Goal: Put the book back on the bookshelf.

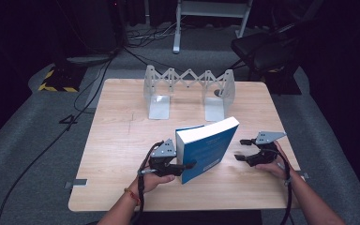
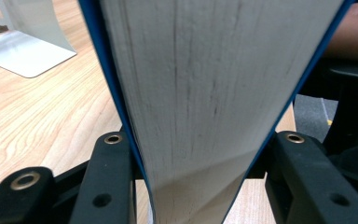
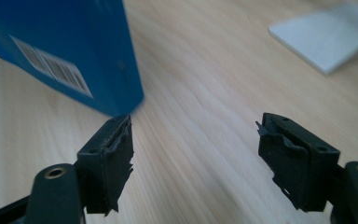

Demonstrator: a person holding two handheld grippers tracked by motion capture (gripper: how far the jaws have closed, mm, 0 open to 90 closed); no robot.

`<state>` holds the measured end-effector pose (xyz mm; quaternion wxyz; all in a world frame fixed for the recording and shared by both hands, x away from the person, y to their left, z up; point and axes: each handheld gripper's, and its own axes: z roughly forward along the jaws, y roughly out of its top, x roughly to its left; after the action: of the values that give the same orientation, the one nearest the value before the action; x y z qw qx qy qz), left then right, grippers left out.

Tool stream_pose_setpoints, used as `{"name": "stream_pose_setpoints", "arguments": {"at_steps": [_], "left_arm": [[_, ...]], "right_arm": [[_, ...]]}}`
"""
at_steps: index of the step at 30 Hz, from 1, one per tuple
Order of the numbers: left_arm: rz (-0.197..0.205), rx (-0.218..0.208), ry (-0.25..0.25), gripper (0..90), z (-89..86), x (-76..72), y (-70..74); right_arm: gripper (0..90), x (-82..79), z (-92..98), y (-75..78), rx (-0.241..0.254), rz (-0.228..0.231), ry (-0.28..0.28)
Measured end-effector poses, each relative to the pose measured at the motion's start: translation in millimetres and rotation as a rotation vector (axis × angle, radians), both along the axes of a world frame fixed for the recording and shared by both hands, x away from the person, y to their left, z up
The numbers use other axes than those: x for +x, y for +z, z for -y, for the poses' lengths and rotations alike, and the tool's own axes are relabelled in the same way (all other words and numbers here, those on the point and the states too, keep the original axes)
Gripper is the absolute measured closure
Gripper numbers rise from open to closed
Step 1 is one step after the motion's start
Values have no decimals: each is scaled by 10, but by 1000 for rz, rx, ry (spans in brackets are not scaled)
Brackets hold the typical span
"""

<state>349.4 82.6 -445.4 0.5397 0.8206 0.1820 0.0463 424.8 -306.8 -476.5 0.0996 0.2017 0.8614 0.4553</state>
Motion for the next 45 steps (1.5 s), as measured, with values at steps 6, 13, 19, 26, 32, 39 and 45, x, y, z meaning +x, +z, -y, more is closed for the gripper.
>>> {"name": "stream_pose_setpoints", "arguments": {"at_steps": [6, 13, 19, 26, 32, 39, 45], "left_arm": [[27, 16, 26, 576, 0, -50, -44], [42, 33, 34, 565, -2, -71, -59], [29, 58, 38, 547, -9, -73, -74], [28, 95, 62, 510, -28, -109, -94], [13, 117, 57, 508, -73, -129, -148], [108, 156, 123, 459, -72, -178, -144], [126, 156, 152, 362, -87, -182, -118]], "right_arm": [[281, -19, -116, 265, 68, 61, 36], [287, -46, -176, 521, 109, 111, 83], [286, -46, -294, 809, 167, 165, 136], [277, -72, -435, 988, 200, 184, 194], [269, -58, -541, 1134, 204, 194, 248], [320, -20, -671, 1144, 212, 168, 310], [388, -32, -627, 1151, 215, 171, 321]]}}
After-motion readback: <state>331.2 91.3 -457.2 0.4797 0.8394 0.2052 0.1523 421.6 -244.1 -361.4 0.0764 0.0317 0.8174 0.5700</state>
